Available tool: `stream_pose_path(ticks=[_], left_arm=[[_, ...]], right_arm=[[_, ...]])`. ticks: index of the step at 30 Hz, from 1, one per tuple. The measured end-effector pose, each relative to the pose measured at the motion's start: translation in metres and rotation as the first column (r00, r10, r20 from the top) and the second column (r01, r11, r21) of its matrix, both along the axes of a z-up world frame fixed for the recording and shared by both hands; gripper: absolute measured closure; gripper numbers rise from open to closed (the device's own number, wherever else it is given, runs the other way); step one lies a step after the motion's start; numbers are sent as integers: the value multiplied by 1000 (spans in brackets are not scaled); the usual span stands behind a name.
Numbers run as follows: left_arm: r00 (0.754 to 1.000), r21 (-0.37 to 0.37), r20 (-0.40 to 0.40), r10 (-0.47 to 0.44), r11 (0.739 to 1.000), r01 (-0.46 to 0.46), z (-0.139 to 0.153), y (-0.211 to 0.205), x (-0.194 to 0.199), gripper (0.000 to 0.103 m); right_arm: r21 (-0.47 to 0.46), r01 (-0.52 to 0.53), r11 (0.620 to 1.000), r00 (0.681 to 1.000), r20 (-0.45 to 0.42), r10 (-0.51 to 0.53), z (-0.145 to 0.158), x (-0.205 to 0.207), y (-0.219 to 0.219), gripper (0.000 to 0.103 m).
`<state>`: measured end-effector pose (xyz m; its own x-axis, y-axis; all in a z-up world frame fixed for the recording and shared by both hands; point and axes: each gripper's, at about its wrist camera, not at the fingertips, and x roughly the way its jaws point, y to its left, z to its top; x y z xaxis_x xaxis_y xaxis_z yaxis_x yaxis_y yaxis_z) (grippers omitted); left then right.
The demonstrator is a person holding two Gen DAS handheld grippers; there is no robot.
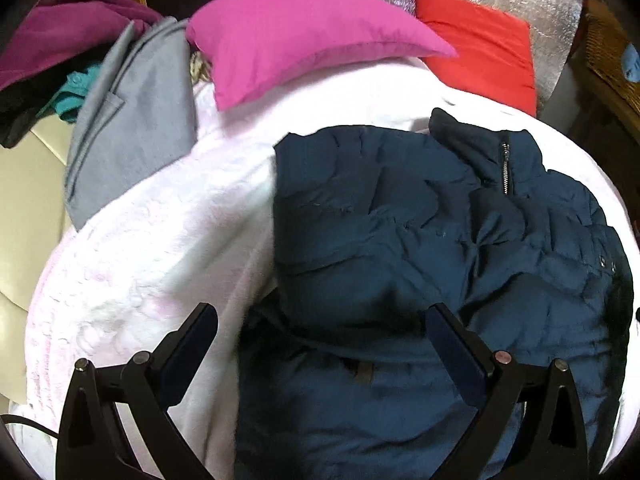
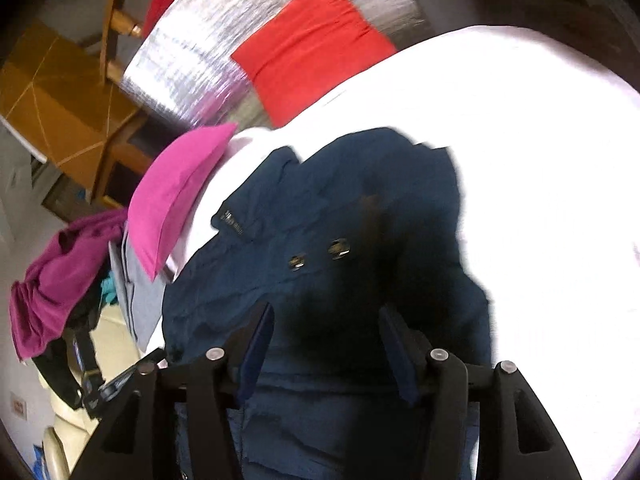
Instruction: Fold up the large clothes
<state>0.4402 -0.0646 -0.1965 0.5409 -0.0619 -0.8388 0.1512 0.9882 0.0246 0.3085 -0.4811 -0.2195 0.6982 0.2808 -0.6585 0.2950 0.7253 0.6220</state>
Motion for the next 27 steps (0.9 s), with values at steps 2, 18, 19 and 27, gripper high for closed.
stream_pose_path(ticks=[2, 18, 19, 27], left_arm=[[1000, 14, 11, -1, 1000, 1, 3, 4, -10, 0], [996, -55, 32, 80, 995, -78, -19, 25, -9, 0], [996, -63, 25, 87, 994, -85, -22, 24, -3, 0], [991, -28, -81, 106, 994, -109, -58, 11, 23, 0]], right_arm=[[-9, 4, 1000, 1000, -3, -4, 3, -6, -5, 44], [55, 15, 998, 999, 30, -16, -2, -19, -1, 44], [56, 12, 998, 999, 37, -14, -2, -16, 1, 44], [0, -10, 1000, 1000, 10, 10, -11, 7, 25, 59]])
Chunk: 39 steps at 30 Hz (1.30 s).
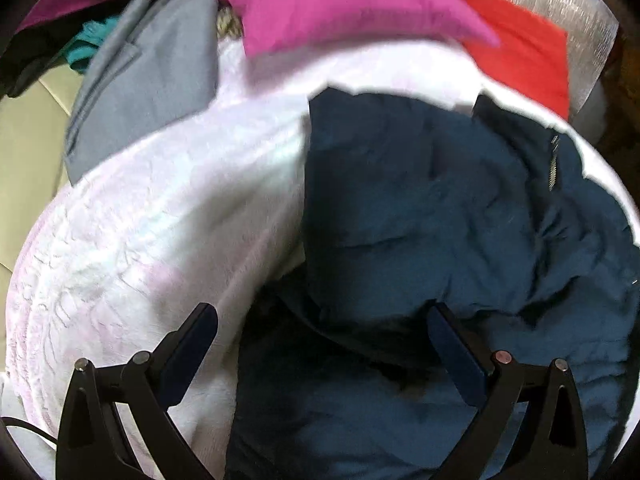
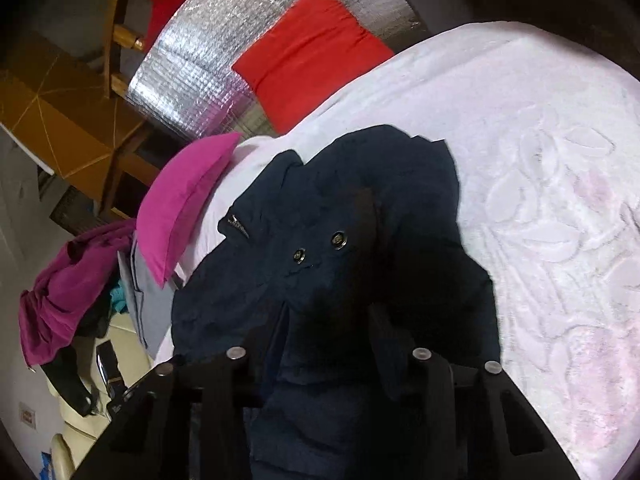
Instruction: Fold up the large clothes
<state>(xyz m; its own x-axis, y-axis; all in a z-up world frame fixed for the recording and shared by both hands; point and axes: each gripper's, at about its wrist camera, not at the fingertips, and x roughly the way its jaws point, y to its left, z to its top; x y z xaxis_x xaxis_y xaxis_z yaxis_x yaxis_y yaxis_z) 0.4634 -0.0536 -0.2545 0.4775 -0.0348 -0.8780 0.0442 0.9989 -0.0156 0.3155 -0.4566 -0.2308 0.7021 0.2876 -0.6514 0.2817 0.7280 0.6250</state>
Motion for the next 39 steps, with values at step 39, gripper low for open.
stream_pose_path(ticks=[39], left_arm=[[997, -325, 17, 80, 943, -71, 34, 149, -223, 0]], right_arm=[[-145, -63, 988, 993, 88, 76, 22, -235, 60, 32]])
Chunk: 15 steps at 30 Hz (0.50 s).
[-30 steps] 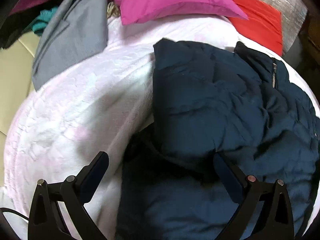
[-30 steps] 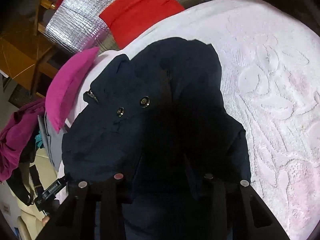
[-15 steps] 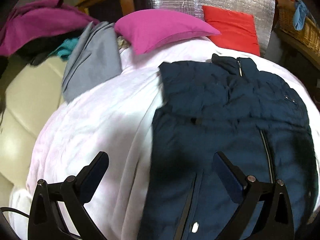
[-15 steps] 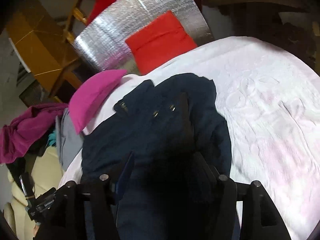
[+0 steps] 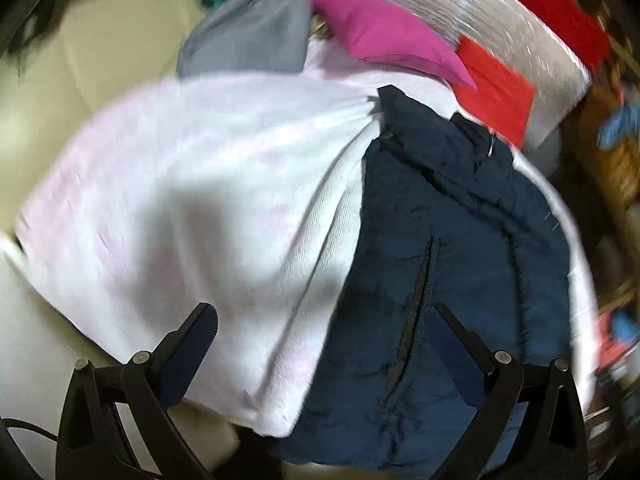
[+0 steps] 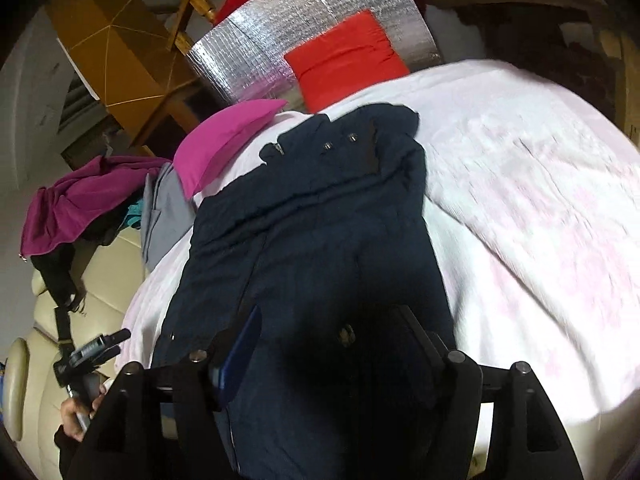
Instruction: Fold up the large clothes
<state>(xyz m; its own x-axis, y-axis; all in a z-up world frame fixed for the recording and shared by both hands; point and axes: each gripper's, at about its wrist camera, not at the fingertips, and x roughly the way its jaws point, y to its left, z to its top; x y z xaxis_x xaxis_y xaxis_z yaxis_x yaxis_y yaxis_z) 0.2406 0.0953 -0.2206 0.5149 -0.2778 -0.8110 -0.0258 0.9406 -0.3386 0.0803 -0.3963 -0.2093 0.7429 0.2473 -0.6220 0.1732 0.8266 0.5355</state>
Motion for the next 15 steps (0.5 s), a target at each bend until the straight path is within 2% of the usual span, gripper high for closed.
stream_pose_path(ticks=[2, 4, 8, 11, 13, 15], left_arm=[[999, -39, -42, 33, 999, -35, -9, 8, 0, 0], [997, -33, -64, 41, 999, -43, -13, 8, 0, 1], [997, 0, -72, -37, 999, 37, -16, -9, -6, 1], [994, 41, -60, -89, 995, 92, -13, -27, -15, 3], [994, 111, -68, -90, 989, 97, -15, -38, -18, 3], [993, 139, -88, -76, 986, 88, -19, -38, -16, 3]], right_arm=[[19, 9, 1000, 1000, -4, -9, -5, -10, -7, 32], [40, 18, 999, 1000, -8, -18, -11, -18, -17, 32], [103, 38, 994, 999, -33, -34, -26, -28, -39, 32], [157, 41, 987, 997, -71, -30, -39, -29, -49, 32], [187, 33, 982, 996, -93, -16, -46, -28, -52, 32], [215, 30, 976, 994, -108, -7, -51, -28, -54, 32]])
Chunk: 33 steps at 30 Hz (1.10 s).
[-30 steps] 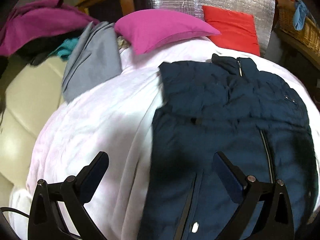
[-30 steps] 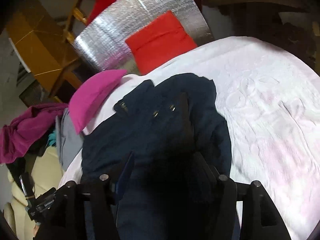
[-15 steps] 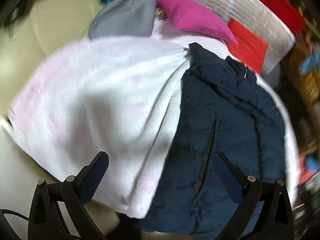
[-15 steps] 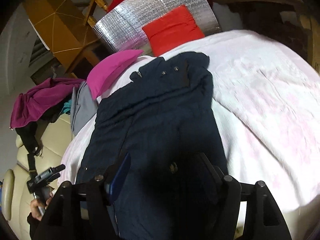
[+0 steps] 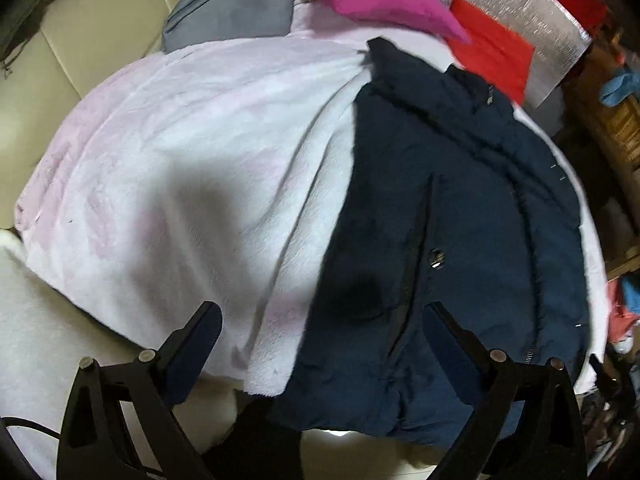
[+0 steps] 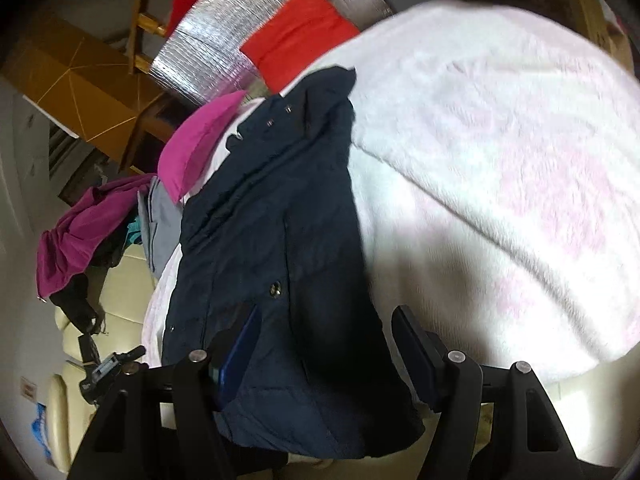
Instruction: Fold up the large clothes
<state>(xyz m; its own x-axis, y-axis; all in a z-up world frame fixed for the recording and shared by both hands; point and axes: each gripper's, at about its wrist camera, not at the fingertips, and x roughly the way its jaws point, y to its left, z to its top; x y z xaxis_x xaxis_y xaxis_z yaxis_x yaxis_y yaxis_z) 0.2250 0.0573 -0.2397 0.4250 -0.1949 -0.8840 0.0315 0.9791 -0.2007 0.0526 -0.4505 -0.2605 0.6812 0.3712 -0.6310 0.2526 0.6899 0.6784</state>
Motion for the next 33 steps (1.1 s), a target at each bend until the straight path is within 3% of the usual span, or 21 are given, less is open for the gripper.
stream_pose_path(ticks=[5, 11, 13, 16, 19, 21, 24, 26, 31, 33], left_arm=[[994, 40, -113, -4, 999, 8, -21, -6, 2, 3], [989, 29, -137, -49, 998, 54, -32, -23, -6, 3], [991, 31, -119, -62, 997, 66, -32, -28, -10, 7], [993, 30, -98, -69, 997, 72, -30, -30, -16, 24], [993, 15, -90, -80, 997, 82, -30, -29, -19, 26], [993, -12, -84, -88, 996, 87, -28, -26, -22, 26], [991, -67, -73, -111, 992, 106, -25, -23, -25, 26], [991, -76, -86, -102, 993, 95, -26, -19, -23, 25], [990, -125, -120, -69, 991, 54, -29, -1, -17, 25], [989, -109, -121, -79, 992, 66, -29, -4, -19, 26]], right_arm=[[46, -8, 999, 1000, -30, 9, -12, 0, -3, 32], [71, -10, 997, 999, -48, 13, -20, -2, -8, 32], [91, -12, 996, 999, -48, 17, -23, -3, -7, 32], [110, -35, 993, 998, -53, 41, -27, 0, -3, 32], [108, -79, 991, 995, -55, 85, -28, 4, 11, 31], [99, -130, 987, 990, -38, 135, -25, 6, 22, 31], [113, -227, 967, 973, 66, 221, -8, 5, 35, 33], [79, -238, 968, 969, 93, 231, -2, 3, 38, 33], [14, -158, 987, 985, -74, 159, -24, 10, 35, 33], [2, -171, 985, 982, -75, 171, -24, 11, 39, 33]])
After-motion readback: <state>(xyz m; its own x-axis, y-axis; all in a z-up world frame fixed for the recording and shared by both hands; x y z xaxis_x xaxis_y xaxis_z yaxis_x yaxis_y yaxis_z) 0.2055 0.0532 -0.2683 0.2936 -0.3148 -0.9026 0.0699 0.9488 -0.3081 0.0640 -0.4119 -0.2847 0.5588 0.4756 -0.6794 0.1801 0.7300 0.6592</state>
